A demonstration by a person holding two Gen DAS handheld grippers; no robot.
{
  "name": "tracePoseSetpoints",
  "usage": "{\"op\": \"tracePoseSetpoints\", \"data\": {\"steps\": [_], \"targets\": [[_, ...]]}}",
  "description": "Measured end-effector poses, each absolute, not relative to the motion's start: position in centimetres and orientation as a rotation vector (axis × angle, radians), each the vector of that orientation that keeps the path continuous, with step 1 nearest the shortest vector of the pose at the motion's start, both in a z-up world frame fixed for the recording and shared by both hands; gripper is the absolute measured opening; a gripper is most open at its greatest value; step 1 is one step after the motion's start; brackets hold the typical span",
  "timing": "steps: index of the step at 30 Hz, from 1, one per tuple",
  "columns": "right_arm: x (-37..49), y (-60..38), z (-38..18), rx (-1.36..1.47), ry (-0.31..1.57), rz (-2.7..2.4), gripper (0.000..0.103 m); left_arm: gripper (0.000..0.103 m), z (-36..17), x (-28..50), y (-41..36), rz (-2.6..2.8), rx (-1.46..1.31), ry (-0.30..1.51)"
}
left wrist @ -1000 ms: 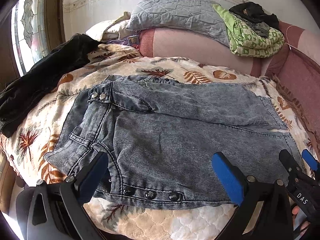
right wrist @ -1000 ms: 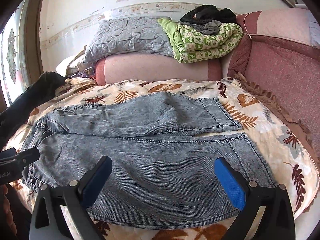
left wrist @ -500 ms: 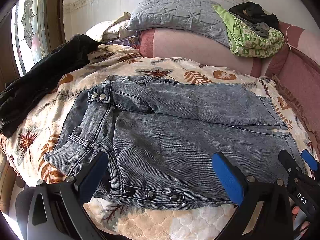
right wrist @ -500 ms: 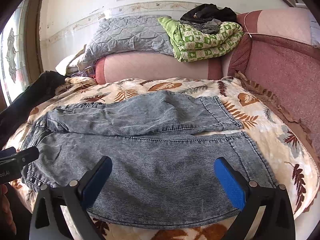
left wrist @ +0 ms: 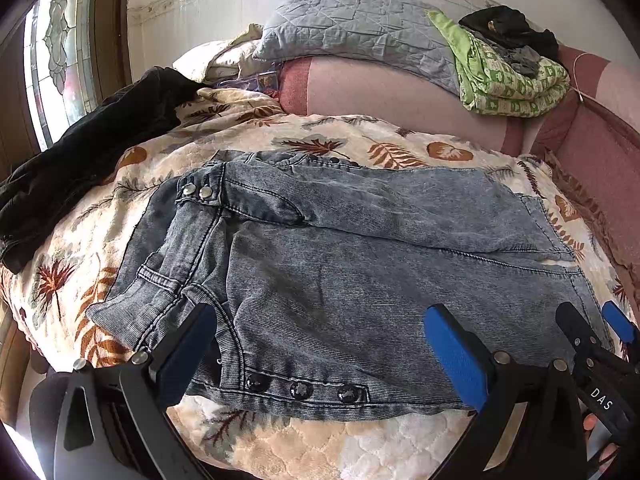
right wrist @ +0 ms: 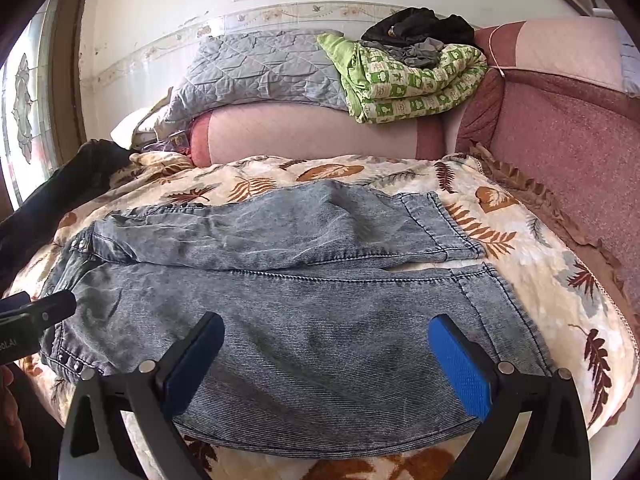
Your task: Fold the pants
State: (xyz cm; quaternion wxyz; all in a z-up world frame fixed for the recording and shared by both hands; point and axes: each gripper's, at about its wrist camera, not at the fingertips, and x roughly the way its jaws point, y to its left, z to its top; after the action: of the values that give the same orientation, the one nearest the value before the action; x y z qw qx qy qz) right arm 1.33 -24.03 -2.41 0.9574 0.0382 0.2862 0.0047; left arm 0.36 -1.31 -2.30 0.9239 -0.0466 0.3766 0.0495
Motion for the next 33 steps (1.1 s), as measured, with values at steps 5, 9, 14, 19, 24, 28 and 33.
{"op": "tracePoseSetpoints", "data": {"steps": [5, 9, 14, 19, 24, 28, 33], "targets": [[1.3, -24.0, -2.4, 0.076, 0.580, 0.010, 0.103, 0.103, -2.3, 0.3, -1.3, 0.102, -0.096, 0.771], [1.4, -24.0, -2.4, 0.075, 0.580, 0.009, 0.103, 0.103, -2.2, 0.2, -1.3, 0.103, -0.098, 0.767], [1.4, -24.1, -2.4, 0.076, 0.581, 0.009, 0.103, 0.103, -2.2, 0.2, -1.2, 0.102, -0.100, 0.770], [1.3, -24.0, -2.4, 0.073, 0.579, 0.008, 0.103, 0.103, -2.3, 0.2, -1.3, 0.100, -0.100, 0.773], [1.3, -23.9, -2.3, 0.070, 0.579, 0.008, 0.103, 0.103, -2.2, 0.2, -1.3, 0.095, -0.104, 0.771], [1.4, -24.2, -1.8, 0.097, 0.597, 0.047, 0.103, 0.103, -1.8, 0.9, -0.4, 0.053, -0.107, 0.793], [3.0, -25.6, 0.5, 0.118, 0.601, 0.156, 0.103, 0.103, -0.9, 3.7, 3.0, 0.027, -0.129, 0.824]]}}
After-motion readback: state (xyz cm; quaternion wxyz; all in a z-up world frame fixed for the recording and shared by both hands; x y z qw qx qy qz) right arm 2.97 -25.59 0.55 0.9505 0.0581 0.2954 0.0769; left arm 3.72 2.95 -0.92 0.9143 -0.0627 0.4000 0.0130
